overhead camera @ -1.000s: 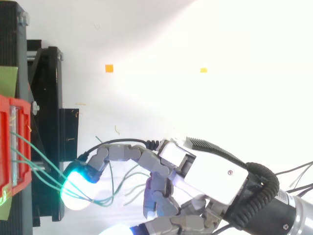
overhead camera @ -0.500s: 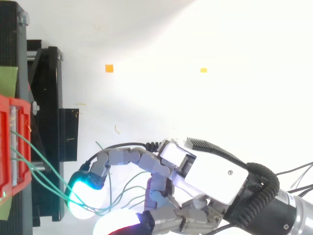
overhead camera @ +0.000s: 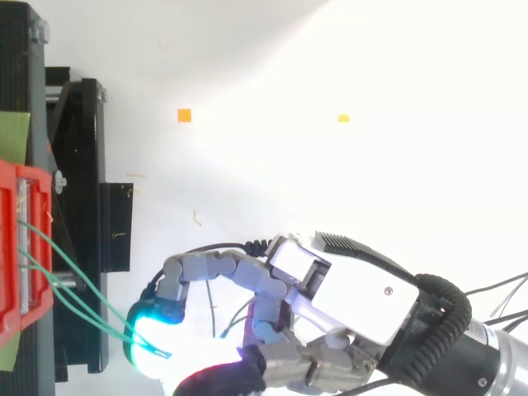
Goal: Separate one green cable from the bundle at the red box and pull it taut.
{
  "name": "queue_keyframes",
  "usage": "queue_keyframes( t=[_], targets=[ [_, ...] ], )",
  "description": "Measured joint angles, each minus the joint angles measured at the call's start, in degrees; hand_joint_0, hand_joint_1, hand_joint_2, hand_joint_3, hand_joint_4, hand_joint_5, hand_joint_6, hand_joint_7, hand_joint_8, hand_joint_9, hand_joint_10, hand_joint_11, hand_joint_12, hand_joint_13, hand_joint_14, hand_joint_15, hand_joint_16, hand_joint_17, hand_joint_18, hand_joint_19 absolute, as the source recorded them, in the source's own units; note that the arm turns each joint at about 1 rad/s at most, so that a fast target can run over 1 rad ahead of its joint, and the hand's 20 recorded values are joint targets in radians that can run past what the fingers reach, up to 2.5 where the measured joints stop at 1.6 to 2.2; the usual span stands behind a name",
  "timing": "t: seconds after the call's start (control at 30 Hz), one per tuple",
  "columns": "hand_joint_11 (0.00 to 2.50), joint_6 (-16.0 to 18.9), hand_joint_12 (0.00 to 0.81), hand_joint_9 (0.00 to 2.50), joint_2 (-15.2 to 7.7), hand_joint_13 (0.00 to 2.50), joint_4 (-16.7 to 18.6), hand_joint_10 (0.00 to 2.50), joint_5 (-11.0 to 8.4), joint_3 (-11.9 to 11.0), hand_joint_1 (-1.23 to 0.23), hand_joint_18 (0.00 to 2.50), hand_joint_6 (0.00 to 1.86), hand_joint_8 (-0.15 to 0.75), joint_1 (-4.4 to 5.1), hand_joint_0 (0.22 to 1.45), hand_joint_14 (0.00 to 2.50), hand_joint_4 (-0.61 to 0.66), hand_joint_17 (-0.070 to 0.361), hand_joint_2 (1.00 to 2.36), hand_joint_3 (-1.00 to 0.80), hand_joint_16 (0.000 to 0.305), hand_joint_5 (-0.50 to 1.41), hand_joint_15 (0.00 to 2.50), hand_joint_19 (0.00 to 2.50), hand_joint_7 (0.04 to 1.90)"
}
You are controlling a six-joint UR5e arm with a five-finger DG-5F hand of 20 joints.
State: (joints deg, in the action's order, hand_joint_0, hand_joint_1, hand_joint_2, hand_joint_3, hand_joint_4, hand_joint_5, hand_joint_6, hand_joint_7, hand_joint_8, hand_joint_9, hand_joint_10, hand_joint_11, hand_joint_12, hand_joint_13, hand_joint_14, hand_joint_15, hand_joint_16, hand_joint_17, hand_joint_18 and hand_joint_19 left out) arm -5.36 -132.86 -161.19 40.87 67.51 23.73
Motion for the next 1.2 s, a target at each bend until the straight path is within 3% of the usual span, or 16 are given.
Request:
queue_keyframes(
  t=[0.43,0.87,1.2],
  targets=[
    [0.61,0.11,0.331,2.50,-0.02,2.50,-0.25,2.50,-0.16,0.05,-0.56,2.50,0.50,-0.017,0.00,0.54,0.03,-0.01,0.141,1.00,-0.50,0.063,0.14,1.57,0.55,1.34],
    [0.55,0.17,0.331,2.50,0.01,2.50,-0.63,2.50,-0.20,0.07,-0.66,2.50,0.50,-0.027,0.02,0.66,0.02,-0.02,0.134,1.00,-0.50,0.060,0.14,1.62,0.59,1.35],
    [0.57,0.17,0.336,2.50,0.00,2.50,-0.87,2.50,-0.26,0.08,-0.77,2.50,0.50,-0.024,0.01,0.68,0.03,-0.02,0.141,1.01,-0.29,0.063,0.15,1.61,0.53,1.34]
  ],
)
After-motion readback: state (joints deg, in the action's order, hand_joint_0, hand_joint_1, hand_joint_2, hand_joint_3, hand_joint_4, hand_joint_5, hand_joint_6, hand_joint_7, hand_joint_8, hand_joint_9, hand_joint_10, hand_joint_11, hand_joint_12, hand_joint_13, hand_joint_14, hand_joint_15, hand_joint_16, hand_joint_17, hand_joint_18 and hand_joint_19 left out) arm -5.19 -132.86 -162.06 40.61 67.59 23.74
